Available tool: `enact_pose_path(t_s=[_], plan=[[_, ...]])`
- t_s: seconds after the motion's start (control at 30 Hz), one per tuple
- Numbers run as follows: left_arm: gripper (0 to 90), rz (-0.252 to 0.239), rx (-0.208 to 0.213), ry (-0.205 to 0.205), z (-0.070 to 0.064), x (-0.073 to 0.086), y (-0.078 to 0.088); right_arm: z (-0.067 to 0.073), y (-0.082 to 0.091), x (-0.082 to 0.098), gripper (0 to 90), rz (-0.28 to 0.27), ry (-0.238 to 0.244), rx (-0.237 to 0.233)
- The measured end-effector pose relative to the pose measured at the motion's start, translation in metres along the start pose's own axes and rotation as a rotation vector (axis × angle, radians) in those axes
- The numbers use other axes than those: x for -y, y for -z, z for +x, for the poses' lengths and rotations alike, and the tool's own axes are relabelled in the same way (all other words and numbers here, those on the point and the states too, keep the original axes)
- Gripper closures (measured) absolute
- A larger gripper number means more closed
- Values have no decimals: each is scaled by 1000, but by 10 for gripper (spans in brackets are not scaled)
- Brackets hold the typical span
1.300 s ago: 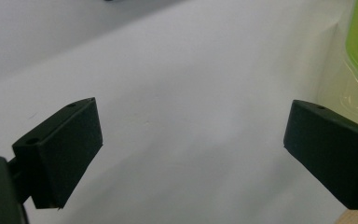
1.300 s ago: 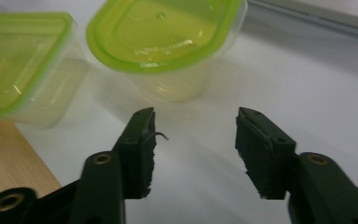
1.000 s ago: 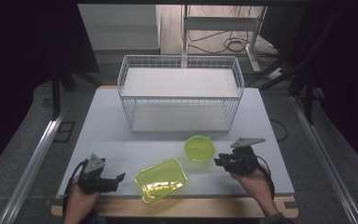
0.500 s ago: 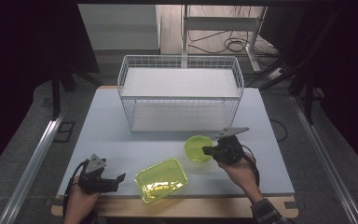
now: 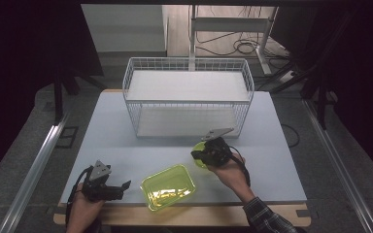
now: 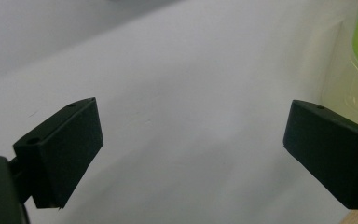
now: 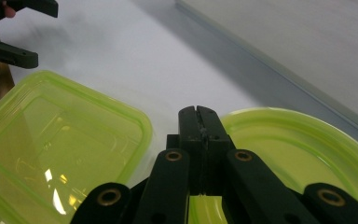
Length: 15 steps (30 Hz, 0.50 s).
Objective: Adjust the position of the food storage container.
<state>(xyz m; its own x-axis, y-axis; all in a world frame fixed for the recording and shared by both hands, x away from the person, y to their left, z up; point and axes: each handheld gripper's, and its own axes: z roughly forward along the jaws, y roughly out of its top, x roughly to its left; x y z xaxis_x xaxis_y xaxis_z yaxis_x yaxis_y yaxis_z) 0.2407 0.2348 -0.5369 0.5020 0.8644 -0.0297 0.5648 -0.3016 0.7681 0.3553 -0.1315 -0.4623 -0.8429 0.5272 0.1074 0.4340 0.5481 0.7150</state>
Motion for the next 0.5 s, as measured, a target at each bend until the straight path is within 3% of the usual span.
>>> enact_pose_path(t_s=[0.23, 0.5], plan=[[43, 0, 0, -1, 0, 0, 0, 3, -26, -3, 890, 57, 23, -5], [43, 4, 1, -6, 0, 0, 0, -9, -24, -1, 889, 63, -4, 49]])
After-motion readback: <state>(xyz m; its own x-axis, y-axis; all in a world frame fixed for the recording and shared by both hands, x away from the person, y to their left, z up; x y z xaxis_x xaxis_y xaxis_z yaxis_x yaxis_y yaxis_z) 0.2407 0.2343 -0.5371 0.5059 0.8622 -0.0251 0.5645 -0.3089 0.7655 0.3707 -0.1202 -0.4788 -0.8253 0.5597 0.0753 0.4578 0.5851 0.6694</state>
